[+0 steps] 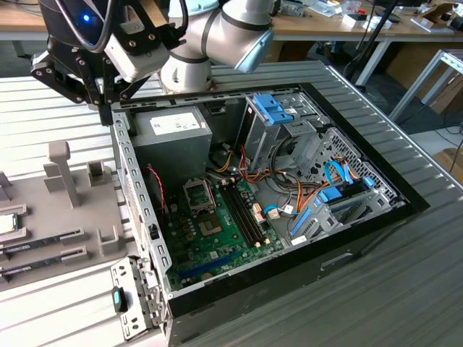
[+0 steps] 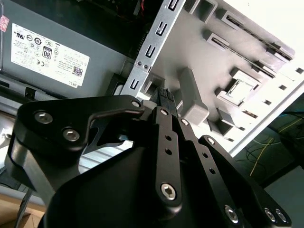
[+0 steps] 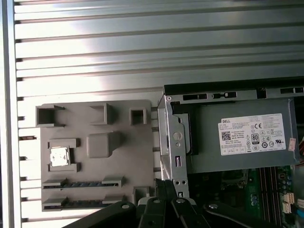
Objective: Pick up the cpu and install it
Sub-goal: 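Reach for the cpu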
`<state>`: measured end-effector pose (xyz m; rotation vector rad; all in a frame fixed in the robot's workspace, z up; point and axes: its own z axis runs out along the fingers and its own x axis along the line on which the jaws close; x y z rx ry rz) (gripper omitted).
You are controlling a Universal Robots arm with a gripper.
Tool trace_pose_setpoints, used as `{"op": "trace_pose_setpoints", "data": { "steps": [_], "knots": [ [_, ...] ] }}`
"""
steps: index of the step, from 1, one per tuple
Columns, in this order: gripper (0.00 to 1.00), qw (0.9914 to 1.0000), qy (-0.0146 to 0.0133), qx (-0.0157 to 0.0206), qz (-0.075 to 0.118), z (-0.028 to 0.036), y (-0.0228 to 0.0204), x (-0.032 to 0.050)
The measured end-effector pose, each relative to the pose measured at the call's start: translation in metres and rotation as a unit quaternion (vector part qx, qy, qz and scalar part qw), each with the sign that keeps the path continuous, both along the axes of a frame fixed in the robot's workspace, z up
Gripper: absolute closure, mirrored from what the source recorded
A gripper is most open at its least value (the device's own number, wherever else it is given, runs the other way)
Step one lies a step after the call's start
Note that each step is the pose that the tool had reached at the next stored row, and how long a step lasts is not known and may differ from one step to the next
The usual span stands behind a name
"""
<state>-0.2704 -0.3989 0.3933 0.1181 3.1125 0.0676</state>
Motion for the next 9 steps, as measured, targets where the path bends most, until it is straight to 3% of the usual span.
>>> {"op": "trace_pose_setpoints", "data": {
  "steps": [9],
  "knots": [
    [0.89, 1.0, 0.0, 0.0, 0.0, 0.0, 0.0, -0.0085]
  ]
}}
